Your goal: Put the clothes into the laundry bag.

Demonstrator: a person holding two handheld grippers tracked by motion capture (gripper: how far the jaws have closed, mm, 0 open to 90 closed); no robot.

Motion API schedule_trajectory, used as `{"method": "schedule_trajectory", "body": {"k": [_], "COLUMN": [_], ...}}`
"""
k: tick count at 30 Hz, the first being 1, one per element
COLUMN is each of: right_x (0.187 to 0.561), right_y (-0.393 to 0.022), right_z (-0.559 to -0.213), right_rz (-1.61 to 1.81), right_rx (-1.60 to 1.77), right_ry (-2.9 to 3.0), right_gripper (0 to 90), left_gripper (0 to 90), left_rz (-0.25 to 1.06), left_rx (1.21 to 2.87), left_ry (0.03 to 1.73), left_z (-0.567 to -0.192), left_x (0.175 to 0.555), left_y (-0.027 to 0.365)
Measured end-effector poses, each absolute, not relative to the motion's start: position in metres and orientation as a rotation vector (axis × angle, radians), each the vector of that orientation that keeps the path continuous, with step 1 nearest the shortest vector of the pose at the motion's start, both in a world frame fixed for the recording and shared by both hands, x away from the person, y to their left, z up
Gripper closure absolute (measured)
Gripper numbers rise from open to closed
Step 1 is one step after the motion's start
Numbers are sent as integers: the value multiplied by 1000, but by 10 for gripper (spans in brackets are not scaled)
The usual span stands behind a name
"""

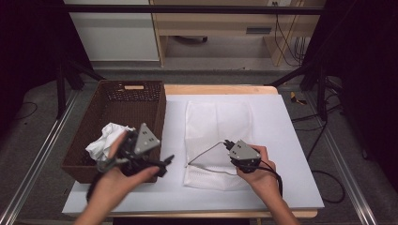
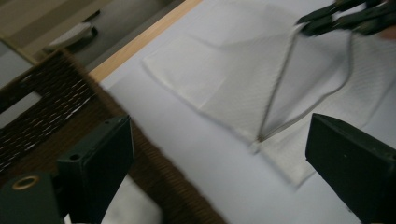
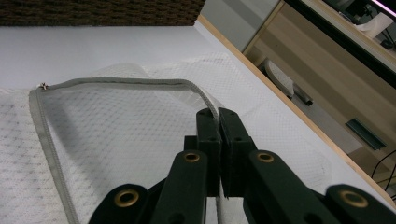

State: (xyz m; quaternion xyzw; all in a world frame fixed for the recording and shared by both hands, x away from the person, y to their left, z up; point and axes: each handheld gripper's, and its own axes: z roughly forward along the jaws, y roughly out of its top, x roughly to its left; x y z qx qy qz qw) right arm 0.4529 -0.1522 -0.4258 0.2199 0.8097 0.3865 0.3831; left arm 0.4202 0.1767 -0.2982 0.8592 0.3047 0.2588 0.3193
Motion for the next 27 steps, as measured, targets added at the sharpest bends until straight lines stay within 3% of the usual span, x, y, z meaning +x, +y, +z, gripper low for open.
{"method": "schedule_trajectory", "body": {"k": [4,9,14,27], "right_x": [456,456,457,457], "right_y": [-156,-158,-157,-152], "right_z": [-426,-427,-428,-431], "right_rz": [997,998,995,980], "right_rx": [571,570,565,551], "right_ry": [2069,2080,2091,2112], "right_gripper": [883,881,879,876], "left_gripper": [62,61,61,50], "left_rz": [686,594,598,496], "left_rx": [2363,2410,2492,2471], "left_ry": [928,1143,1180,1256], "left_z": [-304,-344,-364,-397], "left_x": [454,498,515,547], "left_y": [213,260,277,304]}}
